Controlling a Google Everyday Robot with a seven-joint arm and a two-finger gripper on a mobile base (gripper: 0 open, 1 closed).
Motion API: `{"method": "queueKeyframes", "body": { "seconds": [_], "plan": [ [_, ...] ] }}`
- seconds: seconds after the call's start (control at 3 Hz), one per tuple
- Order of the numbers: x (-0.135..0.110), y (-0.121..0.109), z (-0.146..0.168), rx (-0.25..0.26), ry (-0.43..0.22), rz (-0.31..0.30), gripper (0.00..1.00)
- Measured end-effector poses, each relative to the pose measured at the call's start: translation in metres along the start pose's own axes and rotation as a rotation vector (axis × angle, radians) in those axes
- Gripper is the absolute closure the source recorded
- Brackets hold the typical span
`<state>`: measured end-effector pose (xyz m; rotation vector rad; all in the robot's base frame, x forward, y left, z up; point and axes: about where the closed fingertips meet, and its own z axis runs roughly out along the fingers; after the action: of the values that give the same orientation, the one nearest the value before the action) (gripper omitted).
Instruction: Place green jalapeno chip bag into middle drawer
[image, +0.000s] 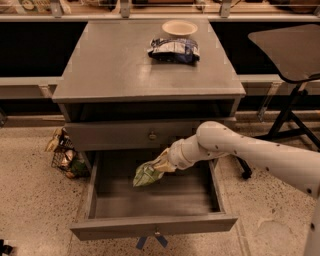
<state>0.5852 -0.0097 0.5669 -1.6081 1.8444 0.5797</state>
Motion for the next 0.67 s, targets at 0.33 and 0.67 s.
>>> {"method": "queueKeyframes", "body": {
  "seconds": [0.33, 0.67],
  "plan": [
    [0.014, -0.005, 0.028, -0.018, -0.001, 0.032, 0.59],
    [0.023, -0.001, 0.043, -0.014, -0.016, 0.055, 0.36]
  ]
}}
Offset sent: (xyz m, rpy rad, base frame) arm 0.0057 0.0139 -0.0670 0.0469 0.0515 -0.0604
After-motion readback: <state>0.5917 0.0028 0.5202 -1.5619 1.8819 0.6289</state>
